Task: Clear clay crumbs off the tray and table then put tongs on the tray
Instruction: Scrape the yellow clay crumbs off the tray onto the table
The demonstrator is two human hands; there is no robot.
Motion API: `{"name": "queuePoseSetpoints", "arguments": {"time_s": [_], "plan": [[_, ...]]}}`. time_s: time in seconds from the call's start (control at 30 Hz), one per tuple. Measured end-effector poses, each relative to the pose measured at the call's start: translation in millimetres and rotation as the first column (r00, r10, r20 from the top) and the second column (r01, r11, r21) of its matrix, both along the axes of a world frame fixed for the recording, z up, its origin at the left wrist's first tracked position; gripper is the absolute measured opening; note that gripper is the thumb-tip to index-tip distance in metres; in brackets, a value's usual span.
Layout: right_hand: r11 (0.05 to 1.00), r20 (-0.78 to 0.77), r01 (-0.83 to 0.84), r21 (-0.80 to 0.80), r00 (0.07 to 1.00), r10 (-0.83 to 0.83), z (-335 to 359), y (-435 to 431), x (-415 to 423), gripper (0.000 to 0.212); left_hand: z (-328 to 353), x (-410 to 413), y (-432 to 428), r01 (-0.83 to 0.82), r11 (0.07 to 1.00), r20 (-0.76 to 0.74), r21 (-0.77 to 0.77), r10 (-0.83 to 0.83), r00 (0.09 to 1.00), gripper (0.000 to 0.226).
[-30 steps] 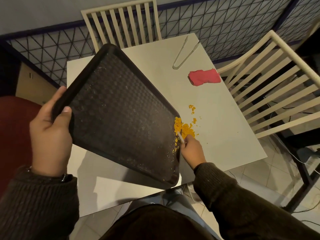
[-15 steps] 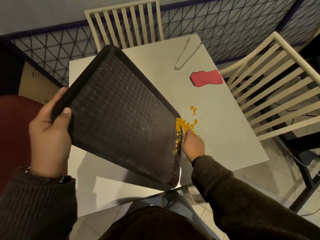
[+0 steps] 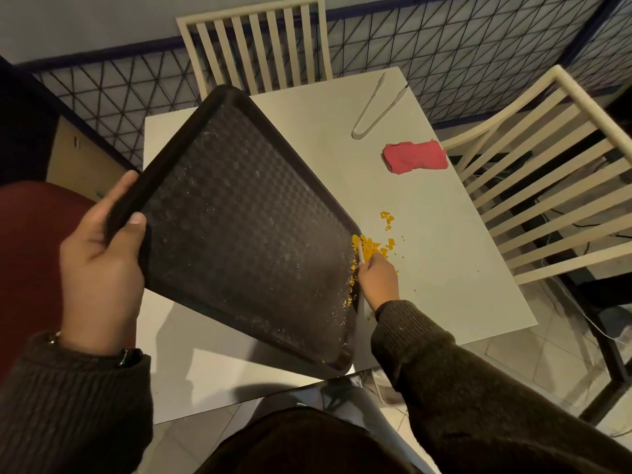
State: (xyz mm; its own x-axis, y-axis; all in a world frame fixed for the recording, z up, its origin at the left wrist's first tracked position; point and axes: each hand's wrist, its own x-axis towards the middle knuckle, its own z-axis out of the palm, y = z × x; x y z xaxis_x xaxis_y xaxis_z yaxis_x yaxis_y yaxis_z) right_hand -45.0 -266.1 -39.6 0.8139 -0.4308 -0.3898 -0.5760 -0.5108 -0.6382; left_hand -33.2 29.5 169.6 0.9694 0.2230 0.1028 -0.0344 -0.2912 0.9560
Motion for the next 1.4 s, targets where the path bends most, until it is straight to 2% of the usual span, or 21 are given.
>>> {"name": "queuePoseSetpoints", "arguments": {"time_s": [0.17, 0.27, 0.37, 0.5, 0.6, 0.73, 0.83, 0.97, 1.07, 1.2, 1.3, 1.4], "plan": [[0.998, -0.032, -0.024, 0.051, 0.999, 0.026, 0.1, 9.3, 15.6, 0.008, 4.1, -4.3, -3.8, 0.010, 1.000, 0.013, 0.016, -0.010, 1.000, 0.042], [0.997, -0.091, 0.052, 0.059, 0.995, -0.046, -6.3, 3.2, 13.9, 0.004, 5.3, -6.4, -6.1, 0.012, 1.000, 0.030, 0.017, -0.012, 0.999, 0.043], [0.994, -0.074, 0.098, 0.040, 0.993, -0.095, -9.7, -5.0, 7.7, 0.004, 5.6, -6.0, -5.0, 0.013, 1.000, 0.023, 0.019, -0.014, 1.000, 0.044], [1.000, 0.028, -0.005, 0.029, 1.000, 0.004, -1.8, 2.1, 12.5, 0.009, 6.1, -4.9, -5.2, 0.028, 0.999, 0.018, 0.021, -0.028, 0.999, 0.041], [0.995, 0.026, -0.092, 0.047, 0.996, 0.091, -1.1, 10.0, 18.6, 0.005, 5.9, -5.3, -4.8, 0.025, 0.999, 0.018, 0.022, -0.025, 1.000, 0.040], [0.998, -0.058, 0.040, 0.050, 0.998, -0.038, -9.1, 1.4, 19.3, 0.005, 4.5, -6.0, -4.6, 0.013, 1.000, 0.014, 0.010, -0.014, 1.000, 0.040], [0.994, -0.051, 0.099, 0.038, 0.994, -0.097, -7.1, -4.4, 16.0, 0.006, 3.6, -5.9, -3.4, 0.034, 0.999, 0.018, 0.011, -0.035, 0.999, 0.041], [0.999, 0.003, -0.004, 0.032, 1.000, 0.004, 1.8, 7.9, 5.5, 0.009, 3.1, -4.7, -3.5, 0.043, 0.999, 0.017, 0.012, -0.044, 0.999, 0.040], [0.997, -0.011, -0.079, 0.026, 0.997, 0.079, 2.6, 20.4, -4.3, 0.013, 4.8, -4.7, -5.2, 0.046, 0.999, 0.022, 0.014, -0.047, 0.999, 0.039], [0.999, -0.076, 0.006, 0.044, 0.997, -0.003, -4.9, 6.7, -11.7, 0.005, 5.4, -6.3, -6.3, 0.058, 0.998, 0.041, 0.020, -0.059, 0.997, 0.043], [0.993, -0.048, 0.101, 0.057, 0.994, -0.098, -2.8, -2.0, -13.7, 0.009, 4.4, -6.7, -6.0, 0.075, 0.997, 0.037, 0.032, -0.076, 0.996, 0.042], [0.996, -0.042, 0.051, 0.078, 0.998, -0.047, 6.8, 8.5, -20.5, 0.020, 4.4, -6.0, -5.7, 0.072, 0.997, 0.034, 0.041, -0.073, 0.997, 0.041]]}}
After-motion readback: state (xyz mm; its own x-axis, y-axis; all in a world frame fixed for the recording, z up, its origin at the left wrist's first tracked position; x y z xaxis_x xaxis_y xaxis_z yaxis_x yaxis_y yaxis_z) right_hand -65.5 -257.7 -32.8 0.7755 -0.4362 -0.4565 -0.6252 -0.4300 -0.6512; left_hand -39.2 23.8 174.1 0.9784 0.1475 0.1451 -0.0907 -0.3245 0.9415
